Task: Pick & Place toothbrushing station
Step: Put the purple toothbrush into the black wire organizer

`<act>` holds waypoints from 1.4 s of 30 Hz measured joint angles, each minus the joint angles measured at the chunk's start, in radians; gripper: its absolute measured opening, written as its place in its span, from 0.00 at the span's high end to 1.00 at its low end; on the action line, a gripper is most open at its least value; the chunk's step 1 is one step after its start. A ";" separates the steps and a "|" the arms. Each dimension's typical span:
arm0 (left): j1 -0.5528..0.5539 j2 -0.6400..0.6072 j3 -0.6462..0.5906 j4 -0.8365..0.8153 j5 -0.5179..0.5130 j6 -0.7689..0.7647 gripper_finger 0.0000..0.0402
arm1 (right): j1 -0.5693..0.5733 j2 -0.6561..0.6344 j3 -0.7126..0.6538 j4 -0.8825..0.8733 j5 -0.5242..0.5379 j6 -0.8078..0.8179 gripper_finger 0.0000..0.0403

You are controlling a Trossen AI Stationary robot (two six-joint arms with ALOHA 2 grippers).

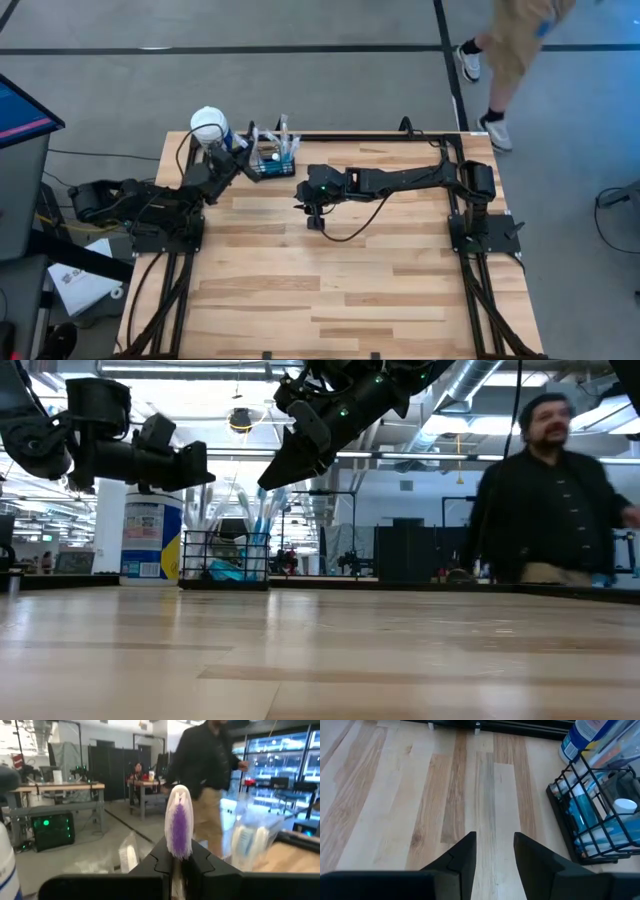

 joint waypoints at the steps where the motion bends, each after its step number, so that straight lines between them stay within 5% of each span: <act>1: 0.000 0.000 0.000 -0.015 0.000 -0.001 0.99 | 0.000 0.000 0.000 0.000 0.000 0.000 0.70; 42: -0.001 -0.014 -0.002 -0.244 0.001 -0.134 0.94 | 0.000 0.000 0.000 0.002 0.000 0.000 0.70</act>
